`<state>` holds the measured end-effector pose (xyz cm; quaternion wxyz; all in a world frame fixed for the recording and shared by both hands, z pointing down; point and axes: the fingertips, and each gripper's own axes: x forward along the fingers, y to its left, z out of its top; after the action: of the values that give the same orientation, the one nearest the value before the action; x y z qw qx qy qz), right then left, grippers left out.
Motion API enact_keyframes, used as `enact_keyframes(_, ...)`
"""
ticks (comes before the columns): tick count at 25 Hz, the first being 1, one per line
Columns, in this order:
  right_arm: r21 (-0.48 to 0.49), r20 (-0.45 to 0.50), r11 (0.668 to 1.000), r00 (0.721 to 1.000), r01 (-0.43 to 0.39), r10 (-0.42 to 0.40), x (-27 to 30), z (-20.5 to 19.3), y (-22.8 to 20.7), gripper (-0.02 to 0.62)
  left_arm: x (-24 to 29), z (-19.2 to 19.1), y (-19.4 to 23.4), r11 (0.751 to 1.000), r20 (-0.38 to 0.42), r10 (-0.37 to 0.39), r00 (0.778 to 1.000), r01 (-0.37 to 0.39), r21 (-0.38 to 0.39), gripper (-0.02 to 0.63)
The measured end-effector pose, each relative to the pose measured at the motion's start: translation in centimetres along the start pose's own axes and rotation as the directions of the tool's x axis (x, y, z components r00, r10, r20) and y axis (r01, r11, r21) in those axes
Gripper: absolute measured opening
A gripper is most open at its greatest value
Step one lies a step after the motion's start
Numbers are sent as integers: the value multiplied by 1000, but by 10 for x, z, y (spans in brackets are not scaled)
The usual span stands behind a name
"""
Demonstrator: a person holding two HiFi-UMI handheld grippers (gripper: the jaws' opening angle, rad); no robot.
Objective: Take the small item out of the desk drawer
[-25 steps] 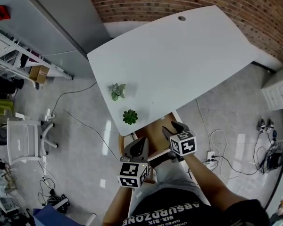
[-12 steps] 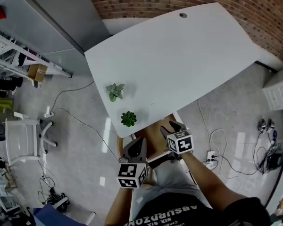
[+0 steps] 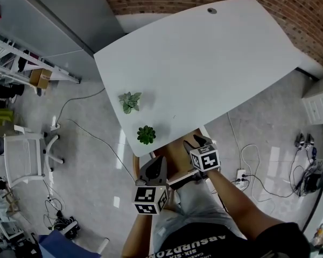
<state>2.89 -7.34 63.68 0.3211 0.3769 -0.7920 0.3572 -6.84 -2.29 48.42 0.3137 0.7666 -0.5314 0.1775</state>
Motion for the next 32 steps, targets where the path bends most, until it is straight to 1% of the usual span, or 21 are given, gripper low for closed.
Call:
enact_keyframes(12,-34,-55,999,998,33,-35,41,-17,-20,184,21,-10,3,1000,-10,-1,1000,1,-3,-3)
enact_keyframes(20,-60,-90,998,995,36,-42,67,-25,-23,184,28,-17,6,1000,-8,-3,1000,3,-11,-3)
enact_keyframes(32,-93,-125,993,989,71,-83,96,-40,-32,186,37,-41,8,1000,-35,-15,999,15,-12,-3)
